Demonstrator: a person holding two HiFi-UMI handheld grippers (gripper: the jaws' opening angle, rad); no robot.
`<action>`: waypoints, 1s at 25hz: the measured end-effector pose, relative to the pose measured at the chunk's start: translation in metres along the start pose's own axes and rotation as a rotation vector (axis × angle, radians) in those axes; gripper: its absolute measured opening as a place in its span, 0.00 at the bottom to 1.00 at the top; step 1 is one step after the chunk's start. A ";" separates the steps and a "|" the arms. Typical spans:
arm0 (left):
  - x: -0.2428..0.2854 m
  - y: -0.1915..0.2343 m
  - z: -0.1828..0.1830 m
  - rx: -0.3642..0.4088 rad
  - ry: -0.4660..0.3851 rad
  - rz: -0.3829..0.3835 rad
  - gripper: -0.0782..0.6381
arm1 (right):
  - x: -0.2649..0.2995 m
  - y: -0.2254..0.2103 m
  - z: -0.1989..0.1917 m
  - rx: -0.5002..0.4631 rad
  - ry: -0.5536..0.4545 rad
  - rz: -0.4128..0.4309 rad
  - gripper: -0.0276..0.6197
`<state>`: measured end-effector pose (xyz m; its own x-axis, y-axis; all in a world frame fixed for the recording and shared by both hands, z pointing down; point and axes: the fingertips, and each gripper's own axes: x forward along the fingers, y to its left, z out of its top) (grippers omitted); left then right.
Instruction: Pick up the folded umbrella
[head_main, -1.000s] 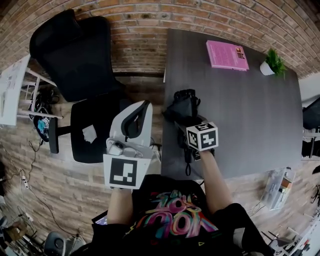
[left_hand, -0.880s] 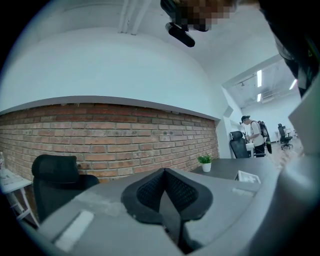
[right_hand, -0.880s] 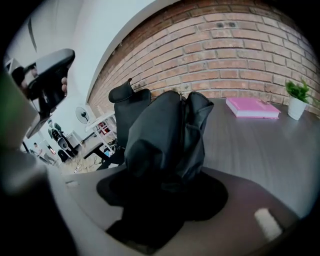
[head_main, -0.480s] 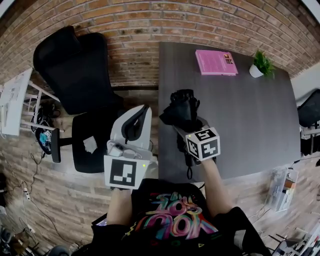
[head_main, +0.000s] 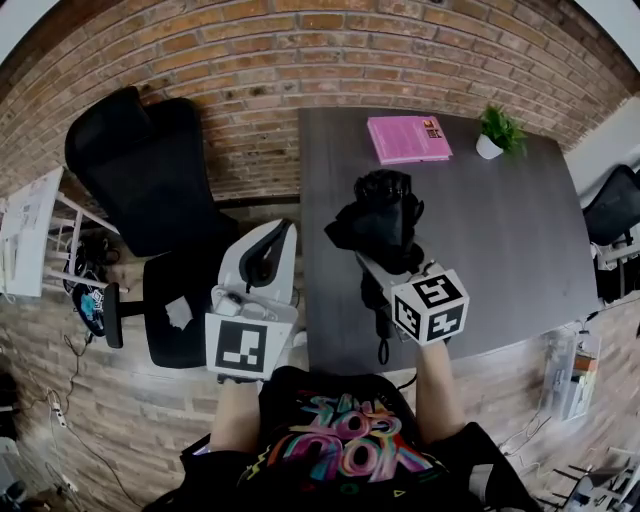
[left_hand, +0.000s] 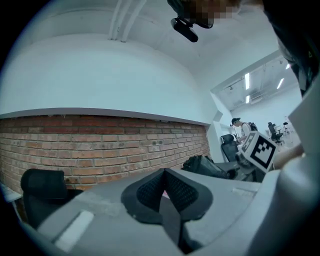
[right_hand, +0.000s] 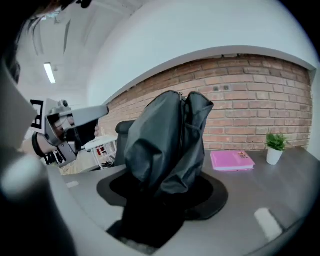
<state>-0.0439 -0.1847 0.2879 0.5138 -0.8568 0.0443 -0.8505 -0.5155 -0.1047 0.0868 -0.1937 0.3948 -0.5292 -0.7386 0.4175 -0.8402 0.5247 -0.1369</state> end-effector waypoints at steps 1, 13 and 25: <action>0.002 -0.002 0.001 -0.002 -0.003 -0.007 0.11 | -0.008 -0.003 0.007 -0.004 -0.024 -0.005 0.46; 0.016 -0.022 0.013 -0.065 -0.033 -0.086 0.11 | -0.105 -0.031 0.070 -0.042 -0.332 -0.135 0.46; 0.014 -0.014 0.017 -0.058 -0.068 -0.130 0.11 | -0.142 -0.016 0.082 -0.134 -0.478 -0.237 0.46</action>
<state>-0.0227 -0.1885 0.2730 0.6245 -0.7809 -0.0133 -0.7806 -0.6234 -0.0449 0.1659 -0.1317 0.2643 -0.3485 -0.9366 -0.0356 -0.9370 0.3471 0.0397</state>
